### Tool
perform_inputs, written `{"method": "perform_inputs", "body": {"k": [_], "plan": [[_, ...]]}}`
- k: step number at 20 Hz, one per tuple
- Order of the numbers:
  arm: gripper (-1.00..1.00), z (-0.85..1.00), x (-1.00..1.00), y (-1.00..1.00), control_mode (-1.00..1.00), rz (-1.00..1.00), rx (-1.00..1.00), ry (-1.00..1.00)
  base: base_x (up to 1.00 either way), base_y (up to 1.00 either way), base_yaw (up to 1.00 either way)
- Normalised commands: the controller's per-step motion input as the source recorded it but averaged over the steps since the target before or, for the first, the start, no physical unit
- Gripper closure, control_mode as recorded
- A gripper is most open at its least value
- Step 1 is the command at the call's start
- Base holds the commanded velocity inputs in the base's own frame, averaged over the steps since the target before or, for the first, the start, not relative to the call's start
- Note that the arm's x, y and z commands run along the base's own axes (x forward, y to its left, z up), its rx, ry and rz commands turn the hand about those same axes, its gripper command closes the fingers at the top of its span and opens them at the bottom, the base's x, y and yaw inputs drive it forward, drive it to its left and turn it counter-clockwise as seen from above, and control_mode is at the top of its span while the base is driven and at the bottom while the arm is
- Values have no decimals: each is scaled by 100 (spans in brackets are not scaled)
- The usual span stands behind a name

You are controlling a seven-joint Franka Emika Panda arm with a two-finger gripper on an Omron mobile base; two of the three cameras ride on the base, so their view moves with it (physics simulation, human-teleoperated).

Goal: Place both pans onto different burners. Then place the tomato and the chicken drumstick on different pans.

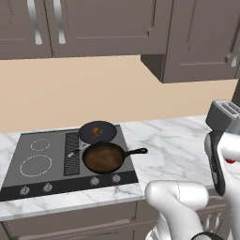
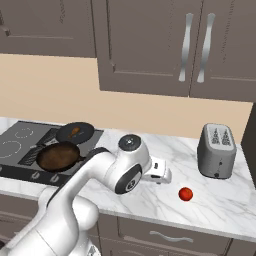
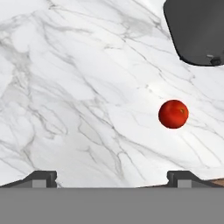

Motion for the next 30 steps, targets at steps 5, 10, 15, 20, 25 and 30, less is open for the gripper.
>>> {"method": "perform_inputs", "body": {"k": [5,10,15,20,25,30], "plan": [[-100,0,-9,-70,-100,-6,0,0,0,0,0],[-100,0,-2,-52,-100,-1,1,0,0,0,0],[-100,0,0,-44,-100,0,4,0,0,0,0],[-100,-4,1,-21,-100,0,7,-1,0,0,0],[-100,-26,5,-2,-100,4,6,-4,0,0,0],[-100,-25,12,0,-100,4,3,-7,0,0,0]]}}
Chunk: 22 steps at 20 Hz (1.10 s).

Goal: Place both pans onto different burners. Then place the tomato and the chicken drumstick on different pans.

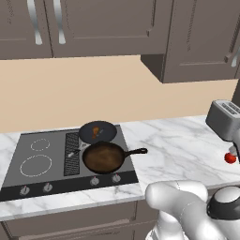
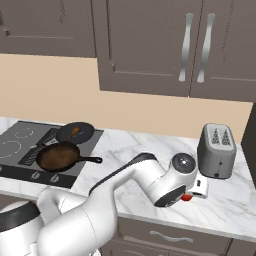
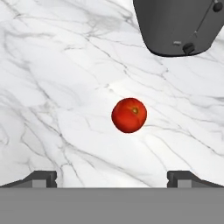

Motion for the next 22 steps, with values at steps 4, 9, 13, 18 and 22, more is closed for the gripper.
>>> {"method": "perform_inputs", "body": {"k": [4,9,13,18,22], "plan": [[-100,-13,18,0,-100,2,0,-6,0,0,0],[-100,-12,11,-1,-100,0,0,-4,0,0,0],[-100,-8,6,-2,-100,-1,0,0,0,0,0],[-100,-13,8,-3,-100,-2,0,0,0,0,0],[-100,-9,20,-8,-100,-2,0,0,0,0,0]]}}
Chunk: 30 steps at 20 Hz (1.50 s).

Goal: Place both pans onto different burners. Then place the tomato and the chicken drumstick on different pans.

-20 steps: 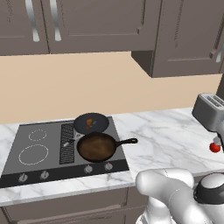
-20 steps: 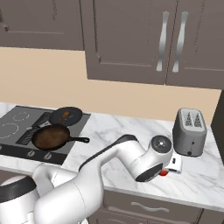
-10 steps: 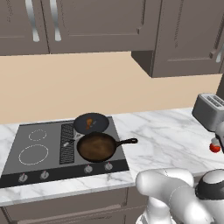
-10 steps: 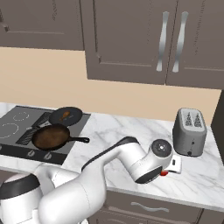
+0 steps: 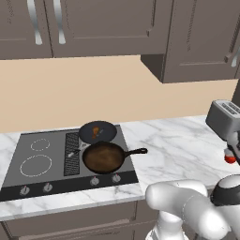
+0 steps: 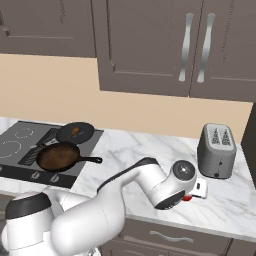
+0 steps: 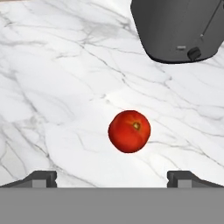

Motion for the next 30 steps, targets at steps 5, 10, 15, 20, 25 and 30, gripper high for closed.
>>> {"method": "perform_inputs", "body": {"k": [5,10,15,20,25,30], "plan": [[-100,-6,23,-12,-100,-1,0,0,0,0,0],[-100,-6,6,-23,-100,-2,0,0,0,0,0],[-100,-12,0,-18,-100,-3,0,1,0,0,0],[-100,-11,0,8,-100,-3,0,3,0,0,0],[-100,-3,0,29,-100,-4,0,2,0,0,0],[-100,-2,0,29,-100,-4,0,0,0,0,0]]}}
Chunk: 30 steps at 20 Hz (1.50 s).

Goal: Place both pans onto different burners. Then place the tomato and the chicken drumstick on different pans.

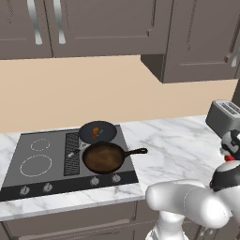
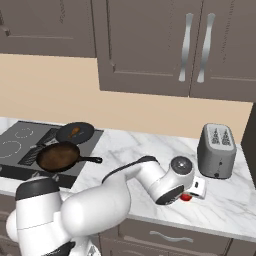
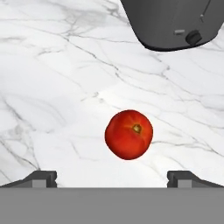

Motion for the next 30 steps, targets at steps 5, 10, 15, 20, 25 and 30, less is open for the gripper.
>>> {"method": "perform_inputs", "body": {"k": [5,10,15,20,25,30], "plan": [[-100,-22,0,5,-100,-1,0,0,0,0,0],[-100,-14,6,-5,-100,-1,0,0,0,0,0],[-100,-2,17,-12,-100,0,0,0,0,0,0],[-100,0,15,-15,-100,0,0,0,0,0,0],[-100,0,4,-21,-100,0,0,0,0,0,0],[-100,-3,0,-19,-100,0,0,0,0,0,0]]}}
